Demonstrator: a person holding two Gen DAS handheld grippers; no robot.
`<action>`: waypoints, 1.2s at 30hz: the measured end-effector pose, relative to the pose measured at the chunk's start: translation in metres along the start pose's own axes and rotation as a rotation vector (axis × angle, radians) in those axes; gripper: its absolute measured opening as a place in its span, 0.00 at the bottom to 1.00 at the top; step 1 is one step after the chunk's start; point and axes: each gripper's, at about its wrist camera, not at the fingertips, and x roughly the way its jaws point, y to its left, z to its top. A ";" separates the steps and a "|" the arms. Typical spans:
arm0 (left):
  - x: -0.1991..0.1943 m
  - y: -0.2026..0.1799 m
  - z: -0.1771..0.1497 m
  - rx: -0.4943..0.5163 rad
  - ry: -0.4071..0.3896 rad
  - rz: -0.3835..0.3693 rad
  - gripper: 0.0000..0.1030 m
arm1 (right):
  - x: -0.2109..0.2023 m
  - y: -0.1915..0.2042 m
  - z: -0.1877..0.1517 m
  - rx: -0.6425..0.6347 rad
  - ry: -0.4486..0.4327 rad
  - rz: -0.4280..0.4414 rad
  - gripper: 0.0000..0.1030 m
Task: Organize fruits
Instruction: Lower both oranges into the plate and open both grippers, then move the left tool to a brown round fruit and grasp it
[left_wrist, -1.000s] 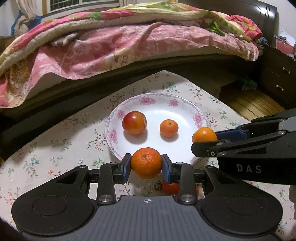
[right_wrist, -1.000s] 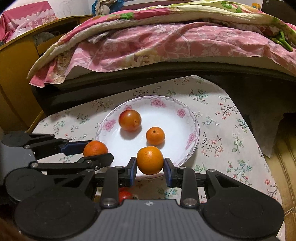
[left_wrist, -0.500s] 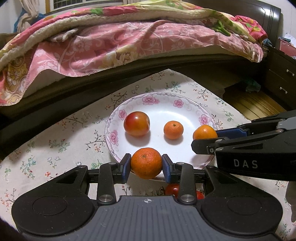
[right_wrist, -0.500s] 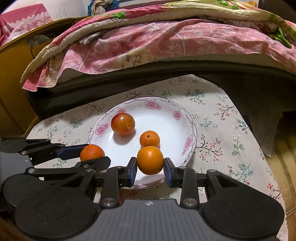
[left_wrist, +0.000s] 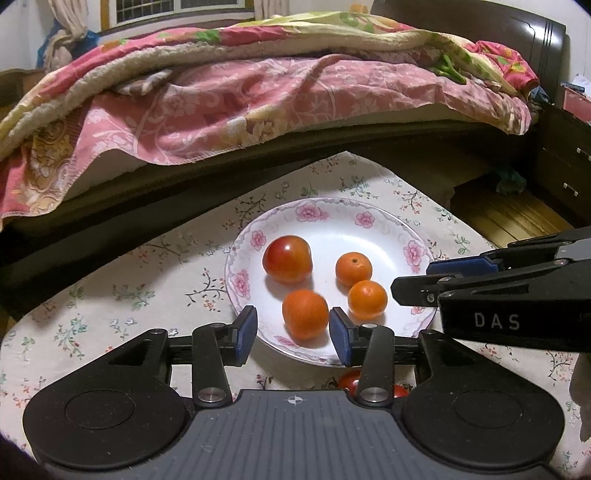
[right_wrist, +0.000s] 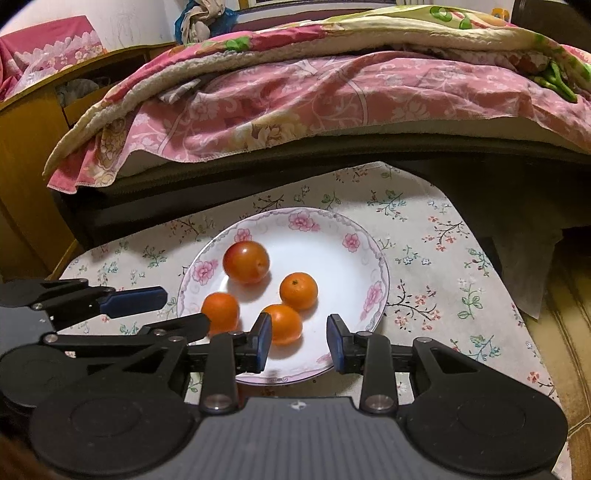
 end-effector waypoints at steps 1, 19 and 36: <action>-0.002 0.001 0.000 0.000 -0.001 0.002 0.50 | -0.002 0.000 0.000 0.002 -0.004 -0.002 0.35; -0.054 -0.005 -0.020 -0.004 -0.001 -0.001 0.52 | -0.052 0.016 -0.033 -0.020 -0.002 0.044 0.35; -0.069 -0.024 -0.069 0.025 0.095 -0.045 0.52 | -0.064 0.032 -0.082 -0.079 0.090 0.057 0.35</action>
